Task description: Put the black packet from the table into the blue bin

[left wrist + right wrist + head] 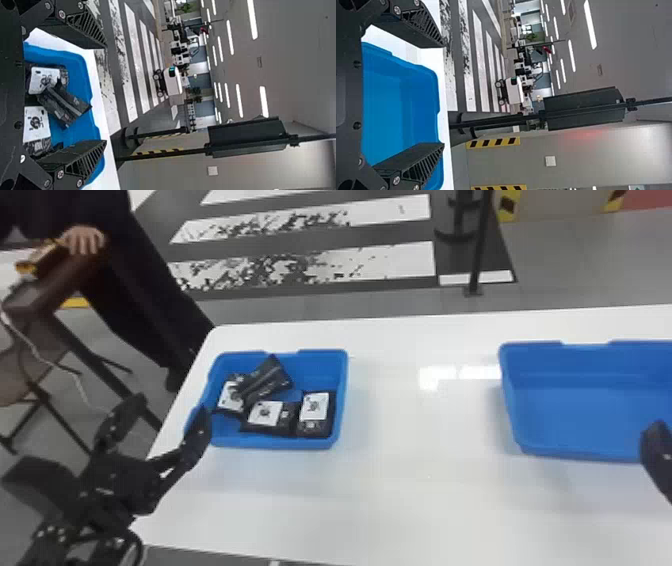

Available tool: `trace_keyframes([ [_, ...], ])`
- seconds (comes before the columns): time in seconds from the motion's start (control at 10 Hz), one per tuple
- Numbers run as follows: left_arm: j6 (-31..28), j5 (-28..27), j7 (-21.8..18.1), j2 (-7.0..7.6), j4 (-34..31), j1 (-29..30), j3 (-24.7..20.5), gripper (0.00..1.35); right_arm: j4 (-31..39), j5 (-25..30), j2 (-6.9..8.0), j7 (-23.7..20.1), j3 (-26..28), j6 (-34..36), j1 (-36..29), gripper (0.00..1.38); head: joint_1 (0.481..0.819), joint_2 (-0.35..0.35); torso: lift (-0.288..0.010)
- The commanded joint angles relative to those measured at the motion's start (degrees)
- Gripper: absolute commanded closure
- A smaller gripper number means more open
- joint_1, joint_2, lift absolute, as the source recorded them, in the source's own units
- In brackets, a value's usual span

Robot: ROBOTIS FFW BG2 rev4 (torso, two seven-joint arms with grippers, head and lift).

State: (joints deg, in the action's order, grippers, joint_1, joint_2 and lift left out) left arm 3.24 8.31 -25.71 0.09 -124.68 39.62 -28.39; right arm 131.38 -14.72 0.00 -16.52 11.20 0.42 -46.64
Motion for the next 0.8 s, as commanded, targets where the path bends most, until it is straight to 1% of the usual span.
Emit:
trace_keyframes([
  [0.0,3.38,4.83,2.51,-0.23,-0.82,4.53,3.03,0.19,0.03,-0.01,0.05,0.0,0.0,0.0,-0.18,0.13,0.695,0.196,-0.11],
  [0.1,4.92,6.55,6.2,-0.23,-3.07,7.77,5.09,0.19,0.31,-0.13,0.05,0.0,0.0,0.0,-0.32,0.13,0.695,0.183,-0.11],
  [0.2,6.19,7.46,9.01,-0.23,-4.34,9.88,6.69,0.19,0.46,-0.36,0.05,0.0,0.0,0.0,-0.75,0.13,0.695,0.18,-0.11],
  [0.4,7.31,8.15,9.62,-0.23,-4.48,11.0,6.8,0.19,0.6,-0.47,0.05,0.0,0.0,0.0,-0.89,0.13,0.695,0.162,-0.11],
  [0.7,5.77,9.52,9.71,-0.23,-4.48,10.86,8.29,0.19,0.6,-0.47,0.05,0.0,0.0,0.0,-0.89,0.13,0.695,0.158,-0.11],
])
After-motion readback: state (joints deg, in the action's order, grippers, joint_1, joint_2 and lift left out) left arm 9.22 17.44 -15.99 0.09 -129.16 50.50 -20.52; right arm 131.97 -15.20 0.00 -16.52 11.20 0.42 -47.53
